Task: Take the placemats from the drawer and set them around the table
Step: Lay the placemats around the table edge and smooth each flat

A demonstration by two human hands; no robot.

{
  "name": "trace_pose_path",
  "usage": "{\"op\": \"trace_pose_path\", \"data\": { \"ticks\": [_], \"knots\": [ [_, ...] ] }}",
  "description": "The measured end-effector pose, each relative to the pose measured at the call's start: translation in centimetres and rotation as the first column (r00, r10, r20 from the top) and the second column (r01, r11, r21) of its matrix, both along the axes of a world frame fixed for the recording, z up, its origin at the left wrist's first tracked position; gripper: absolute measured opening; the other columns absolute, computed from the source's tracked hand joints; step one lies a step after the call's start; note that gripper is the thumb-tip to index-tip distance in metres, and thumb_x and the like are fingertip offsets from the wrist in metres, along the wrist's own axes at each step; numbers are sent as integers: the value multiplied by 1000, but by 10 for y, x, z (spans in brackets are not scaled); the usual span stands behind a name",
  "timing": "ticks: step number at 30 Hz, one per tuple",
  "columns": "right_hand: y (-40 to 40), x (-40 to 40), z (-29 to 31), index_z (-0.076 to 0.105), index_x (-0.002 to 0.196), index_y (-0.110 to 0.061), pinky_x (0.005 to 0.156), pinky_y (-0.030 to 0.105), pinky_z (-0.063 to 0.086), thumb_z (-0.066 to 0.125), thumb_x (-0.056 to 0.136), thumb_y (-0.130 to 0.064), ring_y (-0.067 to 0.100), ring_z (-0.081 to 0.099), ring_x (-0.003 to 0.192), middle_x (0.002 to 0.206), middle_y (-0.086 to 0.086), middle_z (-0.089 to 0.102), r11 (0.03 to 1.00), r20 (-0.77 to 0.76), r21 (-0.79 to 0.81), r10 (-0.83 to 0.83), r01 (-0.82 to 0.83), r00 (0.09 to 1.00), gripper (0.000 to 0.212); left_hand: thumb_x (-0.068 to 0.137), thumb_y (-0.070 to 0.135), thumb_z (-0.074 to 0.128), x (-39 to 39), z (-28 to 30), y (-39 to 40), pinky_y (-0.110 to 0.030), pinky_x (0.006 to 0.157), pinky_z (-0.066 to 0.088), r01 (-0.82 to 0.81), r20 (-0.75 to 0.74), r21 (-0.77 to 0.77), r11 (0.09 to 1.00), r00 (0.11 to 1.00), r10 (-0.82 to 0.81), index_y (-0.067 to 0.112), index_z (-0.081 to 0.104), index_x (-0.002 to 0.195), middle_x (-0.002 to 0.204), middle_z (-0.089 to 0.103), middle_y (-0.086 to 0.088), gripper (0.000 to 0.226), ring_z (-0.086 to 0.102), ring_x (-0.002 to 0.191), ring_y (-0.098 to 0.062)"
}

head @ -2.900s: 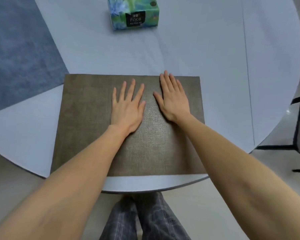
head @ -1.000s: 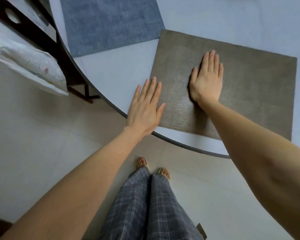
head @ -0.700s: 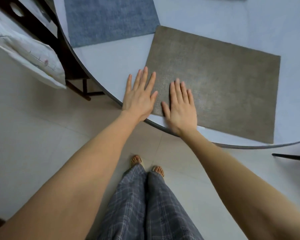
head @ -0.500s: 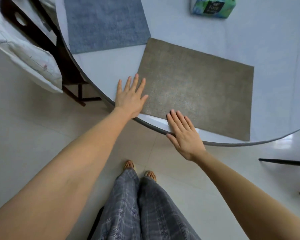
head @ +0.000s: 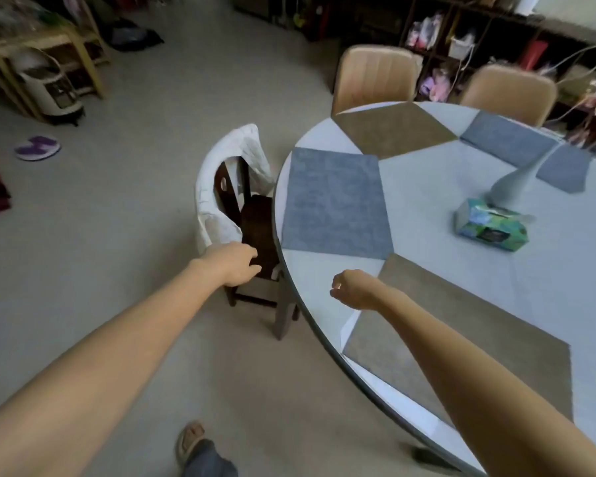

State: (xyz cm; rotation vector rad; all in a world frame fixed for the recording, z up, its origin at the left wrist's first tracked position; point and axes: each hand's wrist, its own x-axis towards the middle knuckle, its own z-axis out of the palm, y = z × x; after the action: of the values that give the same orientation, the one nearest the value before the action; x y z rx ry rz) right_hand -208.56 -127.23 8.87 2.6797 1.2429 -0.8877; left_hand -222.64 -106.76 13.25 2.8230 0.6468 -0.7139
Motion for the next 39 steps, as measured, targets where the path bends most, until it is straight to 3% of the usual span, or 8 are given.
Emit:
{"op": "trace_pose_path", "data": {
  "ticks": [2,8,12,17,22,25,33,39],
  "knots": [
    [65,3,13,60,120,-6,91,36,45,45,97,-29,31,56,111,125,14,60,999,3,-12,47,-47,999,36,100,38,37,-15,19,51,-33,87,40,-32,23,6,999,999,32,17,48,135,137,51,-6,42,49,124,-27],
    [247,-10,59,62,105,-8,77,34,45,45,95,-26,32,58,102,109,12,62,986,53,165,-9,0,999,27,98,44,40,-44,64,205,-37,103,42,-87,56,116,989,995,81,22,44,140,144,47,-3,48,46,130,-25],
    [311,0,79,60,94,-7,71,32,42,45,94,-26,28,53,86,90,7,53,981,108,185,-70,49,992,25,99,42,40,-16,85,271,-35,105,39,-52,81,130,990,996,42,24,39,144,148,43,-2,49,42,135,-24],
    [374,48,77,56,86,-8,73,36,47,40,91,-21,28,53,78,87,11,53,962,114,234,-171,141,979,21,98,42,40,50,80,332,-37,103,38,32,130,107,994,990,-46,24,40,143,148,43,-2,49,42,134,-24],
    [464,116,56,62,104,-4,71,32,42,37,95,-19,28,57,83,96,12,61,974,81,175,-162,146,983,30,97,40,42,100,61,414,-37,102,39,12,111,96,995,994,-22,23,43,142,146,45,-5,47,44,132,-25],
    [523,142,53,61,116,-3,85,33,42,38,97,-19,30,58,101,115,14,62,985,82,144,-103,90,991,34,97,41,42,116,58,471,-38,103,39,-35,76,106,994,997,27,22,42,143,147,44,-6,49,44,133,-26],
    [705,223,38,64,113,-7,80,31,47,47,94,-22,32,60,104,116,12,64,977,47,203,-80,69,996,30,98,40,42,178,46,653,-39,104,37,-103,30,110,989,995,100,22,40,144,150,40,-4,49,40,136,-25],
    [792,296,12,64,109,-6,80,32,50,47,93,-23,32,60,101,112,11,65,949,4,190,-256,251,967,29,99,41,40,288,28,774,-38,103,37,87,-17,107,991,996,-85,22,40,143,150,40,-2,48,40,136,-24]
  ]
}}
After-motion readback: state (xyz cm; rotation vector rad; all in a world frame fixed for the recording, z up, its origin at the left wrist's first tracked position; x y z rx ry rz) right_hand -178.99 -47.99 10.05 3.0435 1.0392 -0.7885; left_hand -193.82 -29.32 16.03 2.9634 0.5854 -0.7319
